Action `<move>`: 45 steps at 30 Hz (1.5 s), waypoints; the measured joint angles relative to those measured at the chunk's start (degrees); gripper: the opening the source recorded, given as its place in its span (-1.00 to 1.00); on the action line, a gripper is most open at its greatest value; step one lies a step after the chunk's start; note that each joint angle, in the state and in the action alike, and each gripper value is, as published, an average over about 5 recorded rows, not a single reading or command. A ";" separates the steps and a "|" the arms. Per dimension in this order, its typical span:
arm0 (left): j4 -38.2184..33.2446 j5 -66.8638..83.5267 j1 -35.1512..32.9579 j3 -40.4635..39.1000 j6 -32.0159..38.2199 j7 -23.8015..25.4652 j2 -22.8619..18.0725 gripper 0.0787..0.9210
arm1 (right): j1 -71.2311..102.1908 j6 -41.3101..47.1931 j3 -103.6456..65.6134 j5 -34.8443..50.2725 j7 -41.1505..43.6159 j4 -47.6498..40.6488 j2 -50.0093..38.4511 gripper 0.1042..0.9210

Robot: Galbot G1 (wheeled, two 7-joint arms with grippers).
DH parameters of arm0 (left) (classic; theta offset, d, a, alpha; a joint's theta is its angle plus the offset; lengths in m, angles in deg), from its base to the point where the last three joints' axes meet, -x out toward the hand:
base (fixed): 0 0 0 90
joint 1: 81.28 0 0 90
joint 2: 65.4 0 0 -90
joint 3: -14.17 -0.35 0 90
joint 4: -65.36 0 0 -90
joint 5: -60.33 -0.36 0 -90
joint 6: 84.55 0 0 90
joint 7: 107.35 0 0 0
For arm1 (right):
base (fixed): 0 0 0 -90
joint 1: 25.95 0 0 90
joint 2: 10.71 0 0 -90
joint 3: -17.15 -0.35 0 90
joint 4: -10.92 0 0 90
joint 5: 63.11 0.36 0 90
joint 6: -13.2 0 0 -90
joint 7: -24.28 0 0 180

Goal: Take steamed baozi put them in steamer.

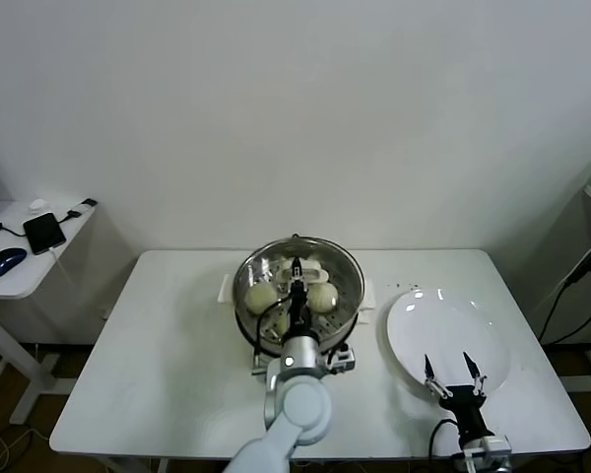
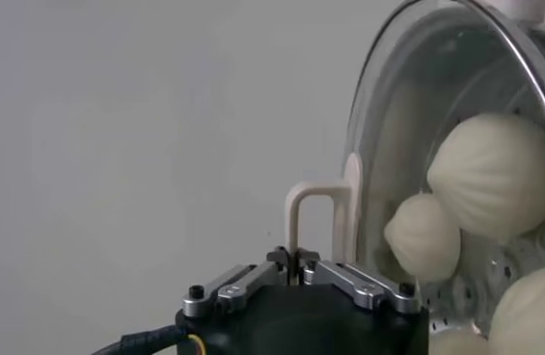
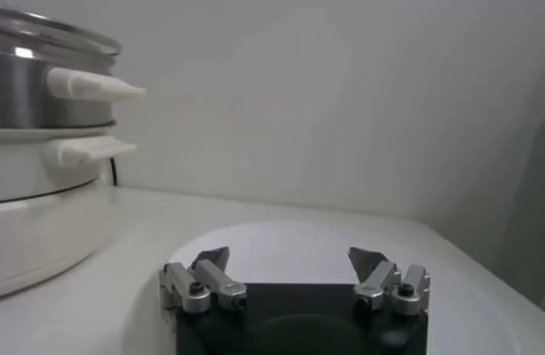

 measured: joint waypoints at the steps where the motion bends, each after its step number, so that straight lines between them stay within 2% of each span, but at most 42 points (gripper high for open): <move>1: 0.10 -0.10 -0.09 0.13 0.00 0.01 0.10 -0.86 | -0.04 -0.03 0.02 -0.08 0.00 -0.01 0.04 0.76; 13: -0.55 -0.19 -0.41 0.30 0.04 0.45 0.96 -0.81 | -0.12 -0.35 0.35 -0.84 0.42 0.10 0.33 0.76; 27: -6.92 6.84 -1.19 -2.72 2.13 1.17 3.75 0.11 | 0.07 0.66 1.00 -1.60 1.92 0.90 0.33 0.76; 35: -12.77 14.28 -3.75 -1.63 6.29 -1.52 6.13 0.65 | 0.56 0.89 1.30 -2.14 2.66 1.37 0.62 0.76; 38: -15.32 20.24 -5.04 0.36 9.52 -3.94 7.10 0.75 | 0.90 0.90 1.39 -1.83 2.61 1.78 0.45 0.76; 45: -21.27 43.26 -7.69 9.76 17.06 -11.54 9.72 0.77 | 1.34 -0.07 1.34 -0.11 1.51 3.23 -0.29 0.76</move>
